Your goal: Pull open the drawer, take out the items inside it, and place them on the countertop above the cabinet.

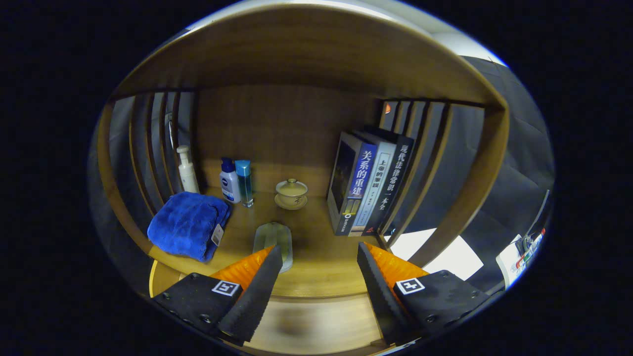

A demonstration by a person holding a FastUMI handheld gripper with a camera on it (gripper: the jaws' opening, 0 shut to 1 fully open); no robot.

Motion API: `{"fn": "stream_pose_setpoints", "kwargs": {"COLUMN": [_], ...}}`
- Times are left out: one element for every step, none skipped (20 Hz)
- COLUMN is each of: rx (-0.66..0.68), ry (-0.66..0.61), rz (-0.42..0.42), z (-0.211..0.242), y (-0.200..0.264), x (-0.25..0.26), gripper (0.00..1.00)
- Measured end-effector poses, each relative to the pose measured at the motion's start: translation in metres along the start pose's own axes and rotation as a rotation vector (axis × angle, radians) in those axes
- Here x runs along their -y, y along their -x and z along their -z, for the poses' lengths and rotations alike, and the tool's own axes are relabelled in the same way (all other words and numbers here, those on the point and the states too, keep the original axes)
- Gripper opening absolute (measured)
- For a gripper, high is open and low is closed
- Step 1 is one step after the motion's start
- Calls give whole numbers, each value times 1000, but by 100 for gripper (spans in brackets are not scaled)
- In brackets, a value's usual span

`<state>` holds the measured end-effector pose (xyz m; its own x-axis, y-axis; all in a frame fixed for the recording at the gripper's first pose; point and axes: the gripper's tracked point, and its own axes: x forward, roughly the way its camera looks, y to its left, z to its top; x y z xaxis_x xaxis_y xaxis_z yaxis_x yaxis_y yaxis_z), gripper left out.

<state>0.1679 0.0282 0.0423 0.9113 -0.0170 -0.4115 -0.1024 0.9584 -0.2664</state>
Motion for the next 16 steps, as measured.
{"fn": "stream_pose_setpoints", "kwargs": {"rx": [18, 38, 69, 100, 123, 141, 153, 160, 167, 180, 202, 222, 239, 257, 272, 287], "ry": [-3, -9, -19, -31, -47, -74, -101, -116, -119, -116, -108, -101, -102, -109, -116, -123], "rz": [-3, -11, -20, -28, -37, -48, -57, -58, -51, -39, -25, -13, -7, -13, -21, -23], "z": [2, 4, 5, 5, 9, 17, 25, 34, 40, 46, 50, 55, 59, 65, 72, 78], "y": [8, 18, 27, 36, 45, 57, 66, 74, 89, 98, 106, 114, 121, 129, 135, 140], "x": [2, 4, 4, 6, 8, 8, 8, 12, 20, 28, 33, 39, 41, 40, 38, 39], "gripper": [99, 99, 99, 99, 99, 99, 99, 99, 99, 99, 99, 99, 99, 99, 99, 99]}}
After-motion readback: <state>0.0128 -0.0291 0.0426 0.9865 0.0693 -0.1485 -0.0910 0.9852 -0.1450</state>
